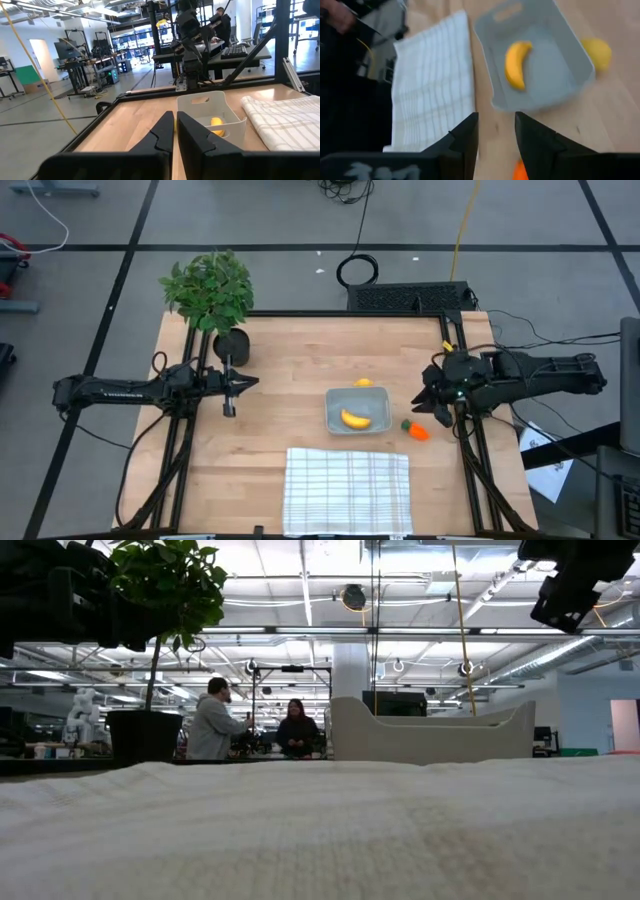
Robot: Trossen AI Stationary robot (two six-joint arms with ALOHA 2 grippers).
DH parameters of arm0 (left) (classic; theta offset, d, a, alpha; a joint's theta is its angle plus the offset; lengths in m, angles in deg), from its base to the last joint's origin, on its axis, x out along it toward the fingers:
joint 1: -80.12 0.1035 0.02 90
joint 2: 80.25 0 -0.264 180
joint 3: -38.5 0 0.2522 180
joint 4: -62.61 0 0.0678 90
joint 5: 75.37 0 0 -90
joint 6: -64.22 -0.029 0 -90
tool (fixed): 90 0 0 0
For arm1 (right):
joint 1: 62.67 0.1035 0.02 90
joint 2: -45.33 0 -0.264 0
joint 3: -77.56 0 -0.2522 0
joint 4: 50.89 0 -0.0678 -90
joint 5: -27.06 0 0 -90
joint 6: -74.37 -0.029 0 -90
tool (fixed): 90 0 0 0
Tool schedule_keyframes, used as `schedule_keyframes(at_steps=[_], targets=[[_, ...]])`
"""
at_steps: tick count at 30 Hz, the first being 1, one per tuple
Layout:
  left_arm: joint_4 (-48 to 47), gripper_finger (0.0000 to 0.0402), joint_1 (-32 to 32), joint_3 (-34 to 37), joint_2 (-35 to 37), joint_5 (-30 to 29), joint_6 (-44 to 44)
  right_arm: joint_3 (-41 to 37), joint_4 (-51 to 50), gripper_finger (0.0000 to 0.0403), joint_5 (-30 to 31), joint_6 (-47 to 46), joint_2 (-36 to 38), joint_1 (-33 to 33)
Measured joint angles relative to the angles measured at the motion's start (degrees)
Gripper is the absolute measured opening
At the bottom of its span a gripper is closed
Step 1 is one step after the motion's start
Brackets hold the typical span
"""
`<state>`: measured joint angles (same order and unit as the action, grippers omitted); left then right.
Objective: Pick and placing Produce into tupperware
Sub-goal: Put the orange carrot into the gray bin
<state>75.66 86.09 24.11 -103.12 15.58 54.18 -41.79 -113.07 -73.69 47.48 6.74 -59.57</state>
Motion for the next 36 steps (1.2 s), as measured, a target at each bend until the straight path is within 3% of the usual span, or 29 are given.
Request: schedule_keyframes(at_steps=[9, 19, 28, 36], targets=[[0.0, 0.0026, -0.01, 0.0, 0.0, 0.0, -0.22, 11.02, -17.17, 0.0121, -0.03, -2.69, -10.25, 0.0], [-0.1, 0.0026, 0.0, 0.0, 0.0, 0.0, -0.28, 12.17, -23.18, 0.0128, -0.05, 0.59, -18.72, 0.23], [-2.19, 0.0026, 0.0, 0.0, 0.0, -0.01, 0.07, 9.63, -22.89, 0.0221, -0.06, 1.99, -23.72, 3.13], [-2.27, 0.0026, 0.0, 0.0, 0.0, 0.0, -0.16, 2.25, -15.51, 0.0296, -0.03, -1.4, -24.34, 3.45]])
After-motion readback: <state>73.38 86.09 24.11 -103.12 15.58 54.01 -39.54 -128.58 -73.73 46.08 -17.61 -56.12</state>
